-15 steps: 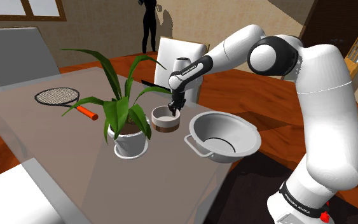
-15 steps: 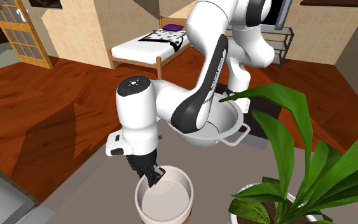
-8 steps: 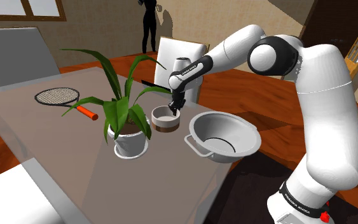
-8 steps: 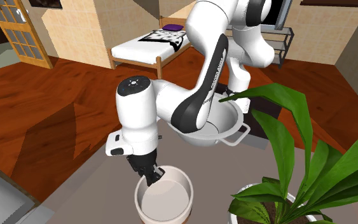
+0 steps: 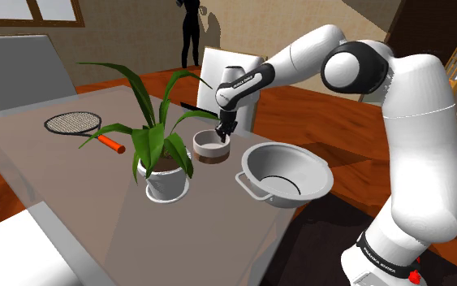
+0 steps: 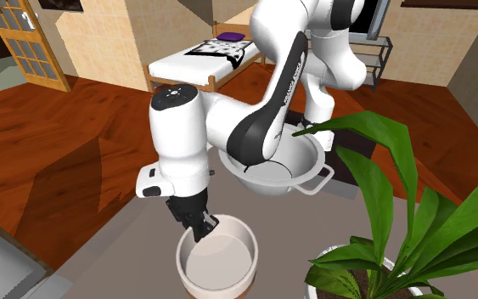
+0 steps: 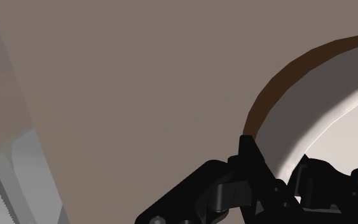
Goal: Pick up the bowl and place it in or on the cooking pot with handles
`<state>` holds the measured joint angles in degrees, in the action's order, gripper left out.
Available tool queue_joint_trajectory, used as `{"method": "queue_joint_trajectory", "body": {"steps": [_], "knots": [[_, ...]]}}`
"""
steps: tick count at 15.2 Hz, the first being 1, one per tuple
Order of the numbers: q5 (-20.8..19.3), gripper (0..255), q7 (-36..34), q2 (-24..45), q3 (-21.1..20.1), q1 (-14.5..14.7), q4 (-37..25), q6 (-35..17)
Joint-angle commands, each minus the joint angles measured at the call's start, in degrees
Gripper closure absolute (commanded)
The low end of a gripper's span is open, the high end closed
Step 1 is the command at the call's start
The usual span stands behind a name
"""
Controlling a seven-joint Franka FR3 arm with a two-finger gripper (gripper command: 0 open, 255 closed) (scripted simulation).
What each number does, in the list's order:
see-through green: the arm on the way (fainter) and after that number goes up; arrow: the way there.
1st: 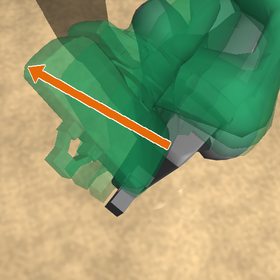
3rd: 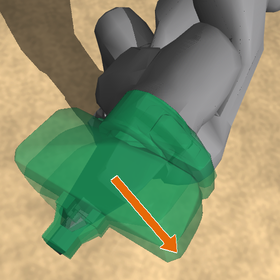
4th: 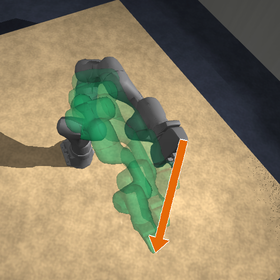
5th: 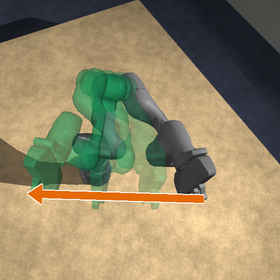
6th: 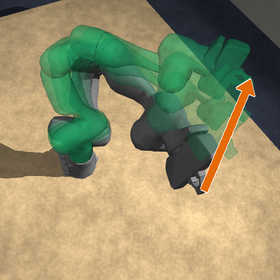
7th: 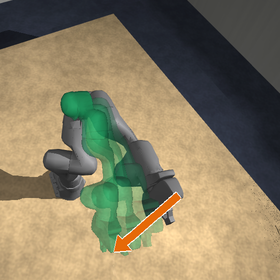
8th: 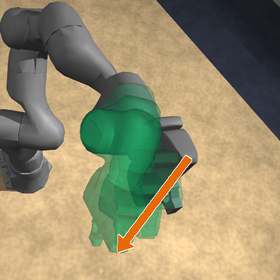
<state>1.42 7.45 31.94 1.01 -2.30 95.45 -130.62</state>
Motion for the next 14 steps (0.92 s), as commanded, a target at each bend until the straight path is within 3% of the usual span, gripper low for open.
{"method": "queue_joint_trajectory", "body": {"steps": [1, 14], "knots": [[-0.04, 255, -0.12, -1.12, 0.01, 0.08, -0.1, 1.19], [-0.21, 255, -0.28, -5.62, 0.09, 0.12, -3.55, 9.13]]}}
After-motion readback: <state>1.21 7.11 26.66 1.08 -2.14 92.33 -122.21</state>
